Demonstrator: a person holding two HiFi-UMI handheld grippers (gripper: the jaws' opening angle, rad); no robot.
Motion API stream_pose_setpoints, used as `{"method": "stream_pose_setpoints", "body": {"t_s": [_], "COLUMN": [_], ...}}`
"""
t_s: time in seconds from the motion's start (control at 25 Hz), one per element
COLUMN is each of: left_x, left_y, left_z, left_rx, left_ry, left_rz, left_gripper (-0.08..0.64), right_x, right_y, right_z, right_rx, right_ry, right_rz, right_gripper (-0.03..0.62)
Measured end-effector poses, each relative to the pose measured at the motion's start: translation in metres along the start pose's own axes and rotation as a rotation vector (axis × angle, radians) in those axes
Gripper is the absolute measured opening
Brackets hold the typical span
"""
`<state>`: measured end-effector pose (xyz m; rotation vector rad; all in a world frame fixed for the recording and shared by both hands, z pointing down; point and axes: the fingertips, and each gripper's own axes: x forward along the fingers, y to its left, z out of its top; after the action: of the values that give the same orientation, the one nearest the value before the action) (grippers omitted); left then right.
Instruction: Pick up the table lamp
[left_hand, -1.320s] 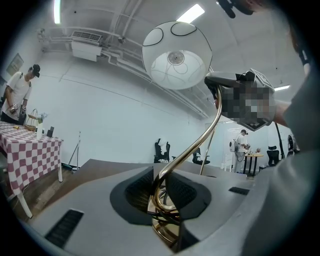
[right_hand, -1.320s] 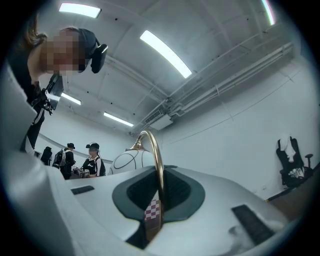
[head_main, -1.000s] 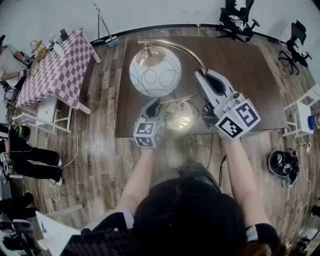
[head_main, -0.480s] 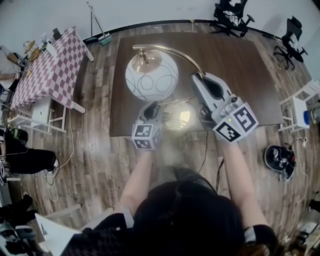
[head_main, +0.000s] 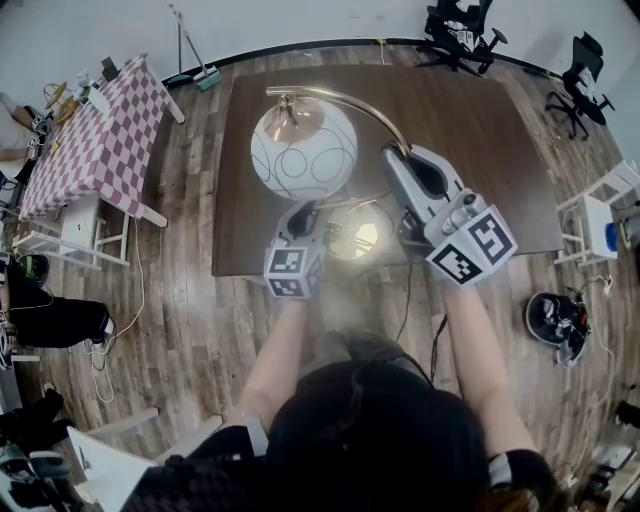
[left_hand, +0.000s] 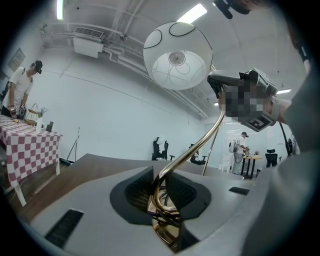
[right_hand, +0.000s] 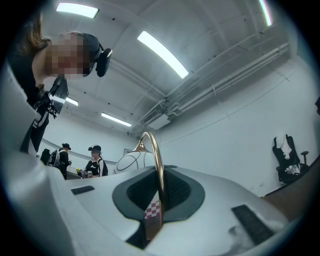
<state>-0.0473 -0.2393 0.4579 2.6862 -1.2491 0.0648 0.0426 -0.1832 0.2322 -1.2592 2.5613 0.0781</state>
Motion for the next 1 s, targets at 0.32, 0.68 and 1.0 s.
{"method": "stream_pose_setpoints", "body": {"t_s": [0.32,0.68,1.0], "left_x": [0.014,0.024,0.038], "left_y": [0.0,-0.004,-0.009], "left_z": [0.003,0.002,0.005], "left_rx": [-0.006,-0.009,-0.006], "left_ry": [0.001,-0.005,-0.019], "left_rz": [0.021,0.057,0.09], "left_gripper": [0.087,0.087,0.087], "right_x": [0.005,0.004,0.003], "right_y": [-0.014,-0.028,-0.042], "right_z": [0.003,0.002,0.006], "right_rx": [0.002,0.01,0.003], "right_ry": [-0.002,0.0,0.003], "right_rz": [0.025,0.062,0.102], "right_gripper": [0.017,0.015,0.015]}}
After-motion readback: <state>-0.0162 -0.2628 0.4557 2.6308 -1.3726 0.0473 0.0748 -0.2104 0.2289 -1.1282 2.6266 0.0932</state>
